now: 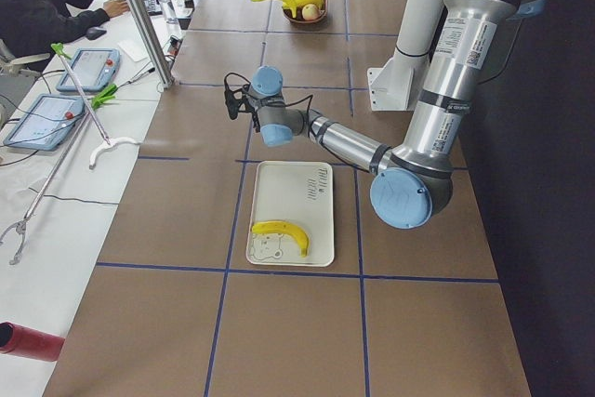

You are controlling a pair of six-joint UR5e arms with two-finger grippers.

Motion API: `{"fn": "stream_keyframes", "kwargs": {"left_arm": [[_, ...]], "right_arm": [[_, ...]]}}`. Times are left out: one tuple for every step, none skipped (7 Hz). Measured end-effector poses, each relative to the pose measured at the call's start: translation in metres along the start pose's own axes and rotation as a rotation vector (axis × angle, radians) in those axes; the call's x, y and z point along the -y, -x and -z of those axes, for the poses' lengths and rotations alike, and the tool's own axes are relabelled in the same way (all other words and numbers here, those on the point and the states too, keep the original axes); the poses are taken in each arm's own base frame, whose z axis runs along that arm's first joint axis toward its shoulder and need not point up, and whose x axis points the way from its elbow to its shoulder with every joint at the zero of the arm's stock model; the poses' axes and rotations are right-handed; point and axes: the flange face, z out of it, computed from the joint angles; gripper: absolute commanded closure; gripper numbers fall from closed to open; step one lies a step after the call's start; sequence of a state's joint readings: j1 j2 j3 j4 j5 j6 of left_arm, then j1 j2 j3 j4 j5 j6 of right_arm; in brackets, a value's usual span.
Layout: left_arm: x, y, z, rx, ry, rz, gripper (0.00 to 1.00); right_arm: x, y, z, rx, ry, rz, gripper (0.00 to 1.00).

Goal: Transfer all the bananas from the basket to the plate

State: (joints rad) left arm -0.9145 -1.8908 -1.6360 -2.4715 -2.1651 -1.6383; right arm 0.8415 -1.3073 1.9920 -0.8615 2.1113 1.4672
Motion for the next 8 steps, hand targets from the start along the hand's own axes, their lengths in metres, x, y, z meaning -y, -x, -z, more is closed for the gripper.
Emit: {"fn": "stream_keyframes", "kwargs": {"left_arm": [[-0.017, -0.041, -0.008, -0.049, 0.031, 0.028, 0.01], [-0.034, -0.077, -0.016, -0.090, 0.064, 0.038, 0.01], [-0.056, -0.110, -0.025, -0.125, 0.104, 0.053, 0.01], [-0.078, -0.141, -0.034, -0.156, 0.141, 0.069, 0.01], [-0.097, -0.160, -0.042, -0.174, 0.170, 0.073, 0.01], [-0.114, -0.170, -0.050, -0.181, 0.196, 0.071, 0.01], [-0.129, -0.177, -0.056, -0.186, 0.220, 0.065, 0.01], [-0.139, -0.184, -0.059, -0.193, 0.237, 0.057, 0.01]], "right_arm": [[-0.040, 0.018, -0.033, 0.078, -0.031, -0.013, 0.99], [-0.075, 0.033, -0.057, 0.133, -0.040, -0.015, 0.99], [-0.104, 0.048, -0.074, 0.170, -0.040, -0.014, 0.99], [-0.125, 0.059, -0.085, 0.190, -0.038, -0.015, 0.99], [-0.137, 0.063, -0.091, 0.197, -0.036, -0.015, 0.99], [-0.142, 0.064, -0.093, 0.200, -0.033, -0.015, 0.99], [-0.145, 0.065, -0.094, 0.201, -0.031, -0.015, 0.99], [-0.145, 0.066, -0.095, 0.203, -0.031, -0.014, 0.99]]}}
